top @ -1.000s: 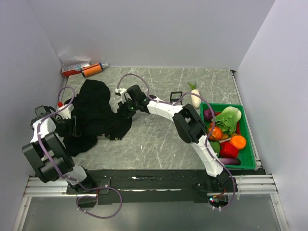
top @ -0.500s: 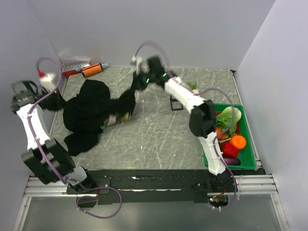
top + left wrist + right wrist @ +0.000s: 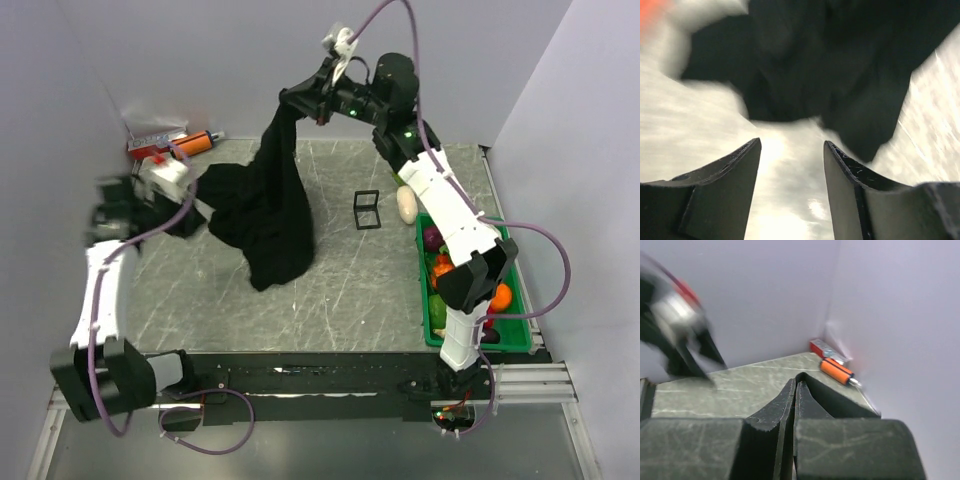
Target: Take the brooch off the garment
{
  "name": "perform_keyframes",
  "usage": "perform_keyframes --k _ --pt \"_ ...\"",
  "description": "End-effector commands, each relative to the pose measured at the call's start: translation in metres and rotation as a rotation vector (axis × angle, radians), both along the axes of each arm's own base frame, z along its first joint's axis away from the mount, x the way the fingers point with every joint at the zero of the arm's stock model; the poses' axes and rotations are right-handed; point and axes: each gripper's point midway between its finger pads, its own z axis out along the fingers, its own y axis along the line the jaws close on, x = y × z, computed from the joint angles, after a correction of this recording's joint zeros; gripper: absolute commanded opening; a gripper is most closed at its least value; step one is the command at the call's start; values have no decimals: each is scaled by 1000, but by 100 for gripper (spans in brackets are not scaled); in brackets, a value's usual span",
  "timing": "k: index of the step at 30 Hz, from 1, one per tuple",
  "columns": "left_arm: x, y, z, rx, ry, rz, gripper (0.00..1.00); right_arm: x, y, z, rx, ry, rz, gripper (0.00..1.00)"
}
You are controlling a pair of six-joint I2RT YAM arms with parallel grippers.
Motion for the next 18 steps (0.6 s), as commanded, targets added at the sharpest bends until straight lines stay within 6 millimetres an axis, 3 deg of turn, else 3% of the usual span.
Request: perform_keyframes --k 1,5,6,7,8,9,10,12,13,14,15,16,17,18 --pt "6 -23 -78 -18 118 2 60 -6 11 -4 10 -22 30 0" --pt "51 -9 -103 -64 149 107 60 -15 7 2 -12 -56 40 0" --pt "70 -6 -87 -91 113 136 60 -16 6 2 -19 -63 38 0" --pt "81 -4 -85 -110 115 150 60 -19 3 3 -30 -78 35 0" --pt "93 -3 -98 -133 154 156 60 -21 2 2 -36 -78 33 0" --pt "110 -6 -83 -171 130 156 60 -21 0 -1 -44 -71 27 0" --pt "119 -7 -86 -196 144 152 60 -23 -2 -3 -52 -69 23 0" --pt "143 -8 -102 -230 188 148 59 -24 -3 -10 -65 -54 17 0" --pt "148 -10 -110 -237 212 138 58 -25 -5 -12 -70 -50 13 0" --pt "151 -17 -132 -263 274 107 57 -25 -6 -15 -74 -44 10 0" --pt "159 -23 -130 -272 277 82 57 -25 -6 -17 -76 -38 6 0" --pt "159 -27 -138 -281 313 69 57 -23 -7 -20 -78 -25 -9 0" --pt "160 -31 -160 -286 367 64 58 -22 -8 -21 -79 -23 -13 0" --pt "166 -38 -161 -266 363 40 58 -22 -8 -23 -84 -19 -17 0"
